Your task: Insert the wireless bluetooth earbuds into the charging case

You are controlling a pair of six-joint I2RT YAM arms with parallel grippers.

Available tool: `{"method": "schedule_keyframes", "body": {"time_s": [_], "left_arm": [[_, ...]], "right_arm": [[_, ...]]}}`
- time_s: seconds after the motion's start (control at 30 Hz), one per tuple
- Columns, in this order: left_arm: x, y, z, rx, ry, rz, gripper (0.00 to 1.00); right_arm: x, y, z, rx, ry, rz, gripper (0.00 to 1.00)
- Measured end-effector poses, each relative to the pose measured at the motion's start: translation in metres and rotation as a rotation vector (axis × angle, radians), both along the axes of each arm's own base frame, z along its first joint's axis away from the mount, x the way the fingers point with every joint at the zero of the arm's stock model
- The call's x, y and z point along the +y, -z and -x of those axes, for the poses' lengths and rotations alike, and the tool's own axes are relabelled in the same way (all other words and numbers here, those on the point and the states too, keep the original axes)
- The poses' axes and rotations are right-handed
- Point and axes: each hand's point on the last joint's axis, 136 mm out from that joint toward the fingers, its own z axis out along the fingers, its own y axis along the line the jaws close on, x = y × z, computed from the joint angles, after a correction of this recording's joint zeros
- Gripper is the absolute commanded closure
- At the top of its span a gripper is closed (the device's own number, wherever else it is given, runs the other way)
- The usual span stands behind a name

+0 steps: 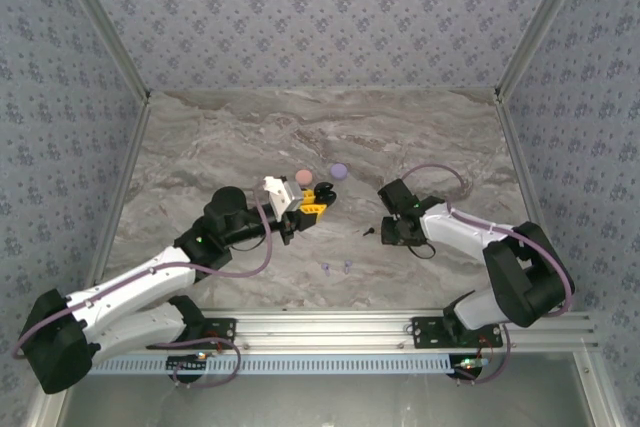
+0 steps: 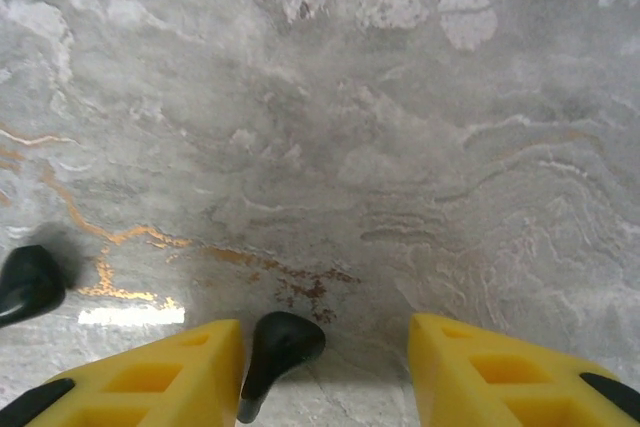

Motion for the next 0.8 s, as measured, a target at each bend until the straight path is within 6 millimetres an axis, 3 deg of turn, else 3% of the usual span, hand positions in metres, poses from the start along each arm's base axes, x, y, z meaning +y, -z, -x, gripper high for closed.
{"method": "schedule_keyframes", "body": {"time_s": [0.8], "left_arm": [[0.000, 0.002, 0.000, 0.004, -0.004, -0.005, 0.92]], "right_arm": [[0.007, -0.005, -0.005, 0.011, 0.001, -0.033, 0.61]]}}
